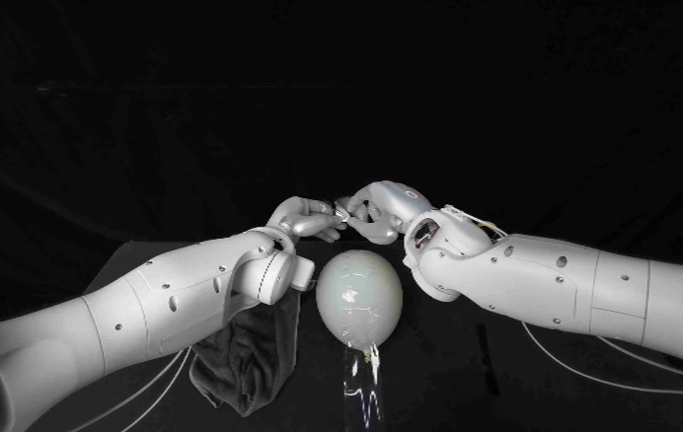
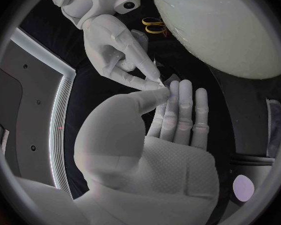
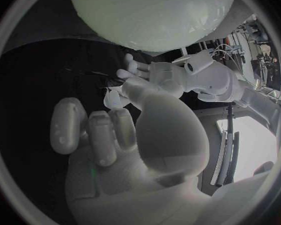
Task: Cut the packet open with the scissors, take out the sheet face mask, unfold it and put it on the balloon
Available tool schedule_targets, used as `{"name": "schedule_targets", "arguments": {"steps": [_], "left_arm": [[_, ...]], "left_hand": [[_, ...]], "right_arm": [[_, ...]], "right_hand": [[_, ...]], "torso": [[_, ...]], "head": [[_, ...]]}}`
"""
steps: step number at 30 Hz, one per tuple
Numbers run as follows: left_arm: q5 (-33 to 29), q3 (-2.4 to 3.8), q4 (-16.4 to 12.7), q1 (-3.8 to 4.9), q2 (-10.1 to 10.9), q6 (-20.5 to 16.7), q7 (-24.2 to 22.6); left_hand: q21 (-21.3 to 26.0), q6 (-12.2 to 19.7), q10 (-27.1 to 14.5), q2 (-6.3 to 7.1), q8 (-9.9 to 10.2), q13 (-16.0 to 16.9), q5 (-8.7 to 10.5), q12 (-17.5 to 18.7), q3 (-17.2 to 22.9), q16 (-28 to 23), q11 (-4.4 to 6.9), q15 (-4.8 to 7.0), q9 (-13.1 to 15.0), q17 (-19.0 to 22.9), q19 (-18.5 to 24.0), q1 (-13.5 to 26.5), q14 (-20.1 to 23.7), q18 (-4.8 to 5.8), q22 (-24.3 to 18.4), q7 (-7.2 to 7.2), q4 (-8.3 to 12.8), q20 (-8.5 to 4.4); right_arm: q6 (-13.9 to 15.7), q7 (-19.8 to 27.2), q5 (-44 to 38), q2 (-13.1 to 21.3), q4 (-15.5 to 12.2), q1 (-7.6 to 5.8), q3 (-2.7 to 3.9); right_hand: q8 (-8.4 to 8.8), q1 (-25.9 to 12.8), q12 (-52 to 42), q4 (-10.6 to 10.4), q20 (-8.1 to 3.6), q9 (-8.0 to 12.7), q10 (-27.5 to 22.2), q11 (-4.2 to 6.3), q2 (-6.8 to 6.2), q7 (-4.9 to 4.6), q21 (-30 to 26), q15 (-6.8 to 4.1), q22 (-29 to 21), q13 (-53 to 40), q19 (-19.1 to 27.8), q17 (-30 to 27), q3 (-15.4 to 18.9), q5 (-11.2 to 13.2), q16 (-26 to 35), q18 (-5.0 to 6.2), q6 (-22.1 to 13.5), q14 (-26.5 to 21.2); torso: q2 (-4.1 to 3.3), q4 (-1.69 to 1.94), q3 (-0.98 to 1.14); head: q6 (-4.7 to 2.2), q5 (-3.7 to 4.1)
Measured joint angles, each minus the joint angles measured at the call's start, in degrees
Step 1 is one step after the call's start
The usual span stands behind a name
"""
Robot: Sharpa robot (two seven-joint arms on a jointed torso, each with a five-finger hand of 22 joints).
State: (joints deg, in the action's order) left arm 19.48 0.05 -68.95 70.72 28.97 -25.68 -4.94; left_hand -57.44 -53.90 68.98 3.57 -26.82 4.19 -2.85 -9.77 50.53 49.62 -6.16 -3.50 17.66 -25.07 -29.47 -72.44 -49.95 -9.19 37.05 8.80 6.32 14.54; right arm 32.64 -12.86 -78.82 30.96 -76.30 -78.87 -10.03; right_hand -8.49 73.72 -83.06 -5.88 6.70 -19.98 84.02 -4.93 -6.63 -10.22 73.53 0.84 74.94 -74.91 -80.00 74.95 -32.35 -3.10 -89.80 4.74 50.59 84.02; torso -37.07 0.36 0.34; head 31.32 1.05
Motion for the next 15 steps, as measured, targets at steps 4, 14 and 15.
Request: {"name": "schedule_targets", "arguments": {"steps": [4,14,15], "left_arm": [[0.37,0.00,-0.10,-0.03,-0.03,0.03,0.02],[1.24,-0.02,-0.19,-0.03,0.00,0.11,0.14],[1.32,-0.02,-0.21,-0.03,0.00,0.12,0.15]], "left_hand": [[0.00,0.10,-0.01,0.00,-0.09,0.00,0.00,0.00,0.00,0.00,-0.01,0.00,0.00,0.06,0.00,0.00,0.00,0.00,0.01,-0.08,0.00,0.00],[-0.04,0.29,-0.10,0.00,-0.22,0.00,0.00,0.00,0.01,0.00,-0.10,0.00,0.00,0.07,0.20,0.00,0.00,0.01,0.06,-0.08,0.01,0.20],[-0.22,0.29,-0.10,0.00,-0.23,0.00,0.00,0.00,0.14,0.00,-0.09,0.00,0.00,0.07,0.19,0.00,0.00,0.01,0.09,-0.08,0.15,0.20]], "right_arm": [[-0.61,0.23,1.95,-0.52,0.77,-0.02,0.01],[-1.26,0.87,5.50,-1.31,2.06,-0.03,0.02],[-1.27,0.90,5.76,-1.37,2.14,-0.03,0.02]], "right_hand": [[0.21,0.00,0.03,-0.60,0.20,0.23,0.00,0.00,0.00,-0.19,0.00,0.00,0.01,-0.02,0.20,0.00,0.02,0.00,0.00,0.00,0.20,0.00],[0.65,-1.13,0.15,-1.59,0.20,0.61,-0.05,-0.37,0.07,-0.17,-0.02,0.40,0.00,-0.04,0.21,0.00,0.50,0.00,0.05,0.00,0.23,0.00],[0.65,-1.13,0.15,-1.59,0.20,0.61,0.00,-0.41,0.07,-0.16,-0.03,0.40,-0.01,-0.04,0.21,-0.01,0.50,0.00,0.05,-0.01,0.23,0.00]], "torso": [[0.00,0.03,-0.01],[-0.02,0.05,-0.03],[-0.02,0.04,-0.03]], "head": [[0.00,0.04],[0.13,0.13],[0.15,0.13]]}}
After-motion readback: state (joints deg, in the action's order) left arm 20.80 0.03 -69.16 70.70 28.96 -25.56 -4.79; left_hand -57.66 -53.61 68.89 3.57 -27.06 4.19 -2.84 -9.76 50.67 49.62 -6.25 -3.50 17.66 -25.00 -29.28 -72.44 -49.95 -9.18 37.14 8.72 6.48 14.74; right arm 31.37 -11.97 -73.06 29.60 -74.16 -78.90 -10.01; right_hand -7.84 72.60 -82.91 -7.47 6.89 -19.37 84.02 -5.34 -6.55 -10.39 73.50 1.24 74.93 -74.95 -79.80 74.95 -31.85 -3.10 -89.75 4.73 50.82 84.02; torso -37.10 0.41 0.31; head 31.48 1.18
